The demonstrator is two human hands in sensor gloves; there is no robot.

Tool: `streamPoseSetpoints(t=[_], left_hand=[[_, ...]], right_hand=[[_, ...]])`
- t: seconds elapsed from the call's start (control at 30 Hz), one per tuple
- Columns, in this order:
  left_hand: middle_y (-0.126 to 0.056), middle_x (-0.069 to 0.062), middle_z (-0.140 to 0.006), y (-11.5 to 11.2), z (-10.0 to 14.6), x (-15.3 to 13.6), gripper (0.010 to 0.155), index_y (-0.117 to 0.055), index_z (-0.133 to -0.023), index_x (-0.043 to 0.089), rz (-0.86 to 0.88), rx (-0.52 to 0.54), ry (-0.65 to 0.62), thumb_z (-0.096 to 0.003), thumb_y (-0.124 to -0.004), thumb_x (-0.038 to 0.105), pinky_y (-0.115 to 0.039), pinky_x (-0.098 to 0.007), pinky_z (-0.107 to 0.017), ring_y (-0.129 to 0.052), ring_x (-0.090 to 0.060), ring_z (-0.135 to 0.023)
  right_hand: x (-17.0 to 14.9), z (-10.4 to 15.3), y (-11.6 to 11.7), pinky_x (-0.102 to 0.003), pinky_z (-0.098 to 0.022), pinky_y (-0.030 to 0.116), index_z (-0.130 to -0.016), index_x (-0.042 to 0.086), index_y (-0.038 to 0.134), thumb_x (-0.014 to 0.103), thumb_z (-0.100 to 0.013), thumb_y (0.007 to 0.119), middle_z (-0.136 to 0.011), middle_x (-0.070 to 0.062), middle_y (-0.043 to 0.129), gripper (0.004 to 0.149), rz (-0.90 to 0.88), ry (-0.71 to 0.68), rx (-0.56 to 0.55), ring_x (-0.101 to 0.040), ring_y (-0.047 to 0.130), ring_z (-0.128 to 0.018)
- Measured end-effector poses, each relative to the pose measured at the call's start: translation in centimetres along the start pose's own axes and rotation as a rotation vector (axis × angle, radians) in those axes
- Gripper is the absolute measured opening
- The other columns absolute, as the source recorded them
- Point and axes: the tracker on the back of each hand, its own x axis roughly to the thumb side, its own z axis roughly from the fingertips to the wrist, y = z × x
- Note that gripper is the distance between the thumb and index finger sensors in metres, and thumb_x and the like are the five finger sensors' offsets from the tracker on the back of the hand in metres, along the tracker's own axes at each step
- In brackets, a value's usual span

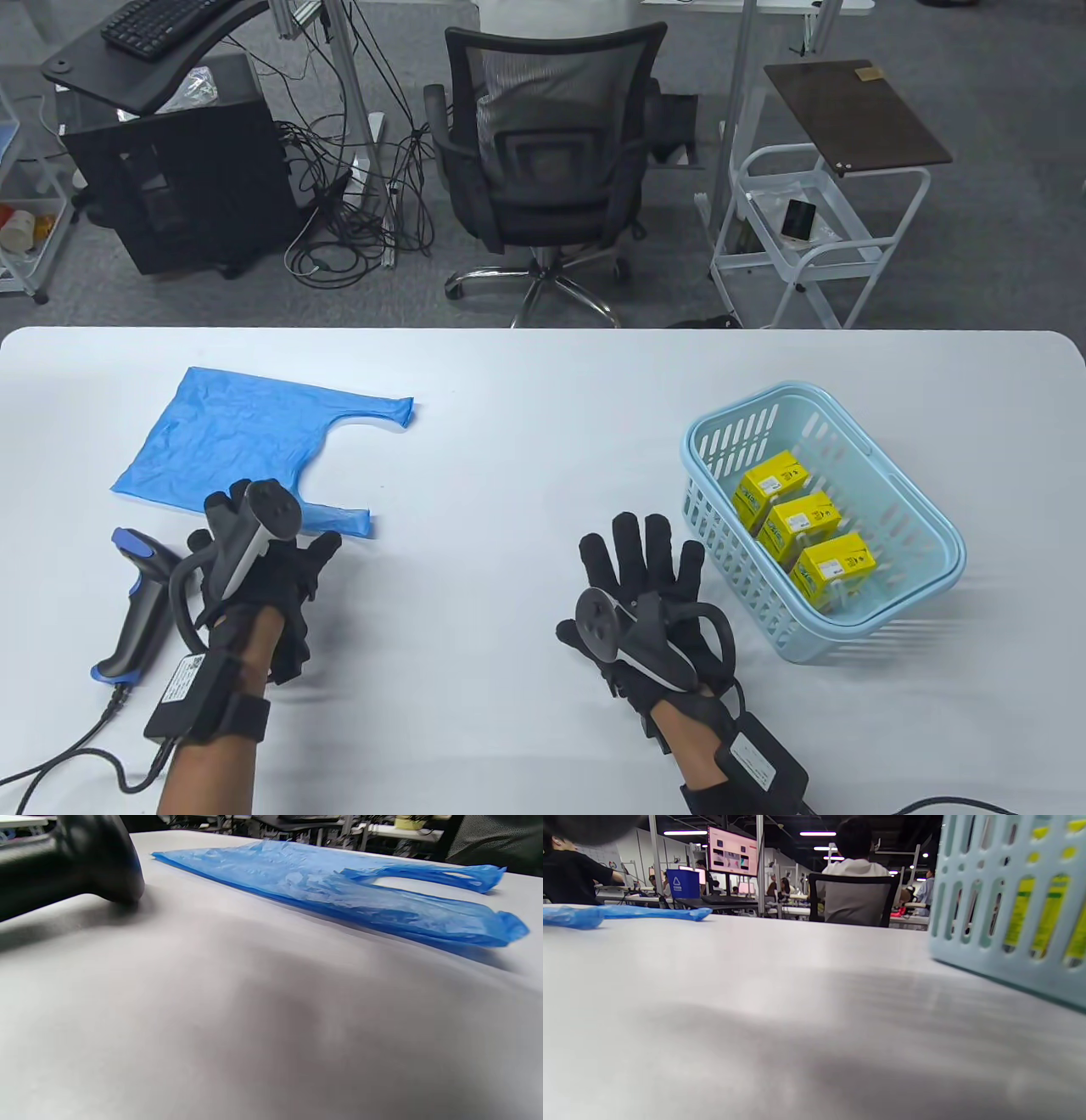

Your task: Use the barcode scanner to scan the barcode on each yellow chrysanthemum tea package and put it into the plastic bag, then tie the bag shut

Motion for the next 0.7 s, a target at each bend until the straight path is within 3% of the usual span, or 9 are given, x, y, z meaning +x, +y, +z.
streamPoseSetpoints(t=[0.33,0.47,0.57,0.7], left_hand=[[-0.003,0.012,-0.115,-1.7,-5.9,1.8,0.092,-0.01,-0.103,0.04,0.006,-0.131,0.083,-0.0353,-0.062,0.074,-0.022,-0.052,-0.084,-0.003,-0.021,-0.11],[-0.021,0.009,-0.117,-2.5,-6.8,1.5,0.086,-0.027,-0.105,0.036,-0.027,-0.157,0.107,-0.0366,-0.066,0.069,-0.031,-0.051,-0.084,-0.019,-0.02,-0.112],[-0.038,0.009,-0.117,-2.0,-6.5,1.7,0.081,-0.041,-0.104,0.037,-0.058,-0.044,0.095,-0.036,-0.072,0.067,-0.044,-0.049,-0.084,-0.039,-0.02,-0.113],[-0.062,0.015,-0.111,-1.3,-5.5,2.3,0.063,-0.061,-0.097,0.042,-0.127,0.065,0.074,-0.0394,-0.082,0.054,-0.061,-0.044,-0.081,-0.067,-0.015,-0.107]], right_hand=[[-0.2,-0.1,0.0,-0.072,-0.072,0.021,-0.103,0.033,0.019,0.072,-0.034,0.061,-0.114,-0.01,0.008,0.089,-0.018,0.008,0.02,-0.046,0.008,-0.103],[-0.4,-0.2,-0.1,-0.071,-0.072,0.023,-0.103,0.032,0.027,0.07,-0.035,0.063,-0.113,-0.011,0.01,0.086,-0.041,0.025,0.042,-0.046,0.009,-0.103],[-0.5,-0.2,-0.1,-0.071,-0.072,0.024,-0.103,0.032,0.031,0.069,-0.036,0.064,-0.113,-0.012,0.013,0.084,-0.037,0.033,0.042,-0.047,0.011,-0.102],[-0.3,-0.1,0.0,-0.071,-0.072,0.025,-0.103,0.032,0.032,0.068,-0.036,0.066,-0.114,-0.012,0.014,0.084,-0.028,0.03,0.056,-0.047,0.012,-0.102]])
